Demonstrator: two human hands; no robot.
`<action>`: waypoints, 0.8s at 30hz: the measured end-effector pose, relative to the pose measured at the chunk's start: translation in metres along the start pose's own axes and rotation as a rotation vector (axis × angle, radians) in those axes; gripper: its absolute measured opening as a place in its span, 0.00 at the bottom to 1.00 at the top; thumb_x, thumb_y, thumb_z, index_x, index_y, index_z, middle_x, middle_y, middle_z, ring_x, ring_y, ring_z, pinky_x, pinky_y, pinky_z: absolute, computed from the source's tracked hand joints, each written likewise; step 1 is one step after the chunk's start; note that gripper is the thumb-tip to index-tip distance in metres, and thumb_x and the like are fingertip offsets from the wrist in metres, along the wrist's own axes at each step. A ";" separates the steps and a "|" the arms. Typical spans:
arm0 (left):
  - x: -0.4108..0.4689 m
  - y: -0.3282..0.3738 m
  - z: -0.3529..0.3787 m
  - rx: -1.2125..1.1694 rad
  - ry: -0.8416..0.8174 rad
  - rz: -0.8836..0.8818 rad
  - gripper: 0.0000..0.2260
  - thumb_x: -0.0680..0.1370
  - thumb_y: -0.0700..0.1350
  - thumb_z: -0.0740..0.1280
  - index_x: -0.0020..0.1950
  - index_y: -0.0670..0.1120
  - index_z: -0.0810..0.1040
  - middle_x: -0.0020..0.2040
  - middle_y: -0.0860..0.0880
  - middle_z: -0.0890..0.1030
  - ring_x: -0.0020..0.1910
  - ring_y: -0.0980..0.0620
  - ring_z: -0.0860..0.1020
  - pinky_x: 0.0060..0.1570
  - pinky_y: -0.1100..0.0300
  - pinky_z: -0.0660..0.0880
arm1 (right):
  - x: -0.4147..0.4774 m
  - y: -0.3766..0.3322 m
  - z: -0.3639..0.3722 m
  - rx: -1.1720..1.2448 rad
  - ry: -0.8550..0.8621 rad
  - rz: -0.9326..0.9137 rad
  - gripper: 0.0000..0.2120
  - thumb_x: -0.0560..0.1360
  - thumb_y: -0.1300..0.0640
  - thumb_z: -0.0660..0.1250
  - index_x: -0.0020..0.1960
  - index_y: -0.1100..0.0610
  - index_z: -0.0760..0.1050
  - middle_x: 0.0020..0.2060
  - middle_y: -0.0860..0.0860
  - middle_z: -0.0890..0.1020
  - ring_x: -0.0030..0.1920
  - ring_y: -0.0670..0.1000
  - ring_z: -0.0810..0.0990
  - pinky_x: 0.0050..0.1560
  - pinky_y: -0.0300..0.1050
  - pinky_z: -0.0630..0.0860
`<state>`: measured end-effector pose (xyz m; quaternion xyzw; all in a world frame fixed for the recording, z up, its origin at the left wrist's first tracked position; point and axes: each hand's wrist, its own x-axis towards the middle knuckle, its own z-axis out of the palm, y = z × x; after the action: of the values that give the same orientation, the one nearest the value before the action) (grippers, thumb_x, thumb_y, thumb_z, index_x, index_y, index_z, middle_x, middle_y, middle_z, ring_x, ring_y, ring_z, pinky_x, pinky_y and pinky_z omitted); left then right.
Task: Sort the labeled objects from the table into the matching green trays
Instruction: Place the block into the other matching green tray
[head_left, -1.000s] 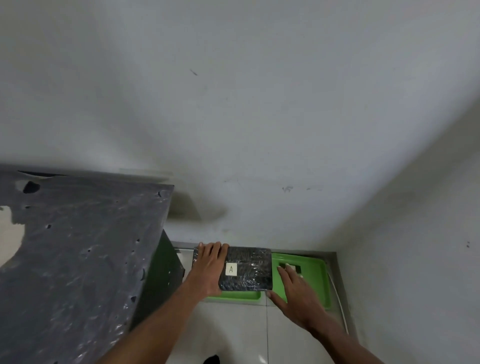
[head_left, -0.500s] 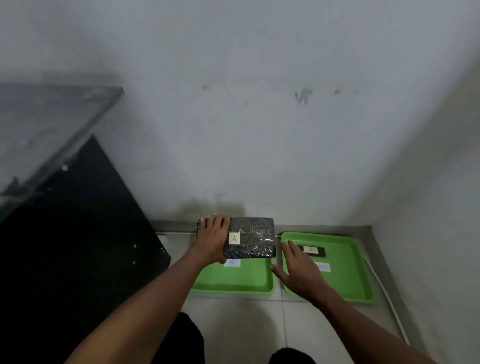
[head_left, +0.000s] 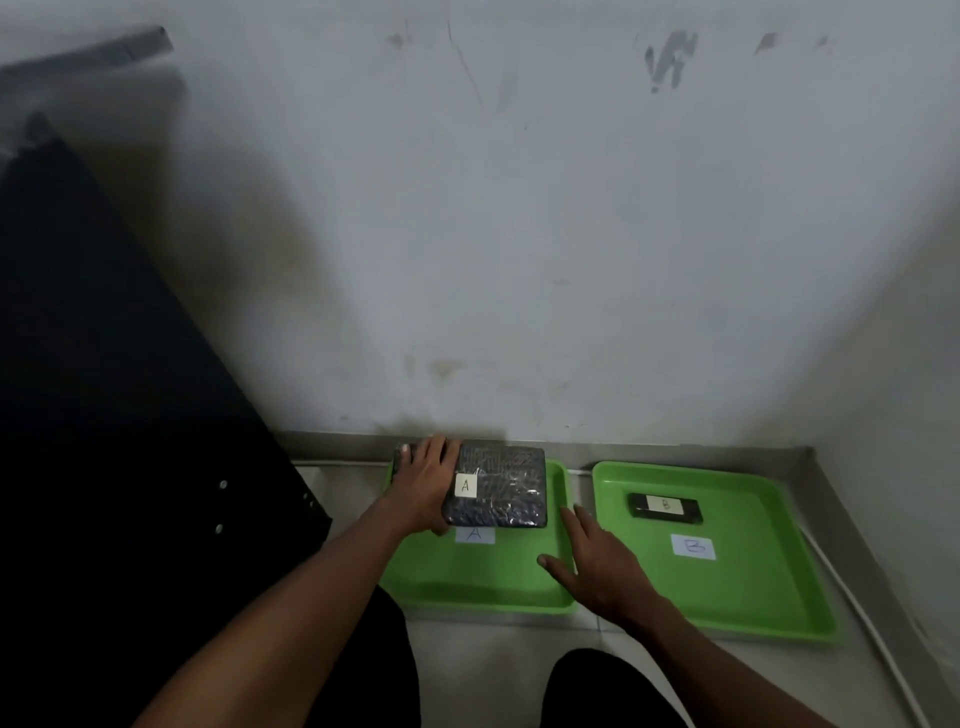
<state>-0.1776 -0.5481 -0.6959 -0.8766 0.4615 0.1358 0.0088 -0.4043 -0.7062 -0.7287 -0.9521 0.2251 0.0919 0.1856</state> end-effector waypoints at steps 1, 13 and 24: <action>0.006 -0.005 0.005 0.013 -0.022 -0.001 0.58 0.61 0.52 0.82 0.80 0.42 0.49 0.76 0.41 0.58 0.77 0.40 0.56 0.75 0.37 0.53 | 0.008 0.001 0.005 0.007 -0.014 -0.003 0.39 0.78 0.34 0.55 0.77 0.57 0.50 0.77 0.60 0.58 0.73 0.58 0.65 0.71 0.52 0.66; 0.080 -0.057 0.071 0.000 -0.198 -0.009 0.60 0.65 0.50 0.82 0.81 0.40 0.41 0.80 0.38 0.49 0.80 0.37 0.46 0.77 0.35 0.48 | 0.058 0.008 0.072 0.056 -0.172 0.030 0.37 0.78 0.33 0.53 0.78 0.54 0.48 0.78 0.58 0.55 0.74 0.57 0.65 0.72 0.50 0.65; 0.096 -0.075 0.104 -0.022 -0.251 0.062 0.42 0.77 0.46 0.67 0.80 0.61 0.41 0.80 0.38 0.34 0.78 0.33 0.34 0.74 0.30 0.46 | 0.069 0.003 0.095 0.091 -0.247 0.053 0.35 0.80 0.38 0.56 0.78 0.54 0.48 0.79 0.57 0.53 0.75 0.56 0.62 0.72 0.48 0.65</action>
<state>-0.0890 -0.5680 -0.8276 -0.8381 0.4821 0.2498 0.0529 -0.3531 -0.6982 -0.8343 -0.9178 0.2295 0.2031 0.2523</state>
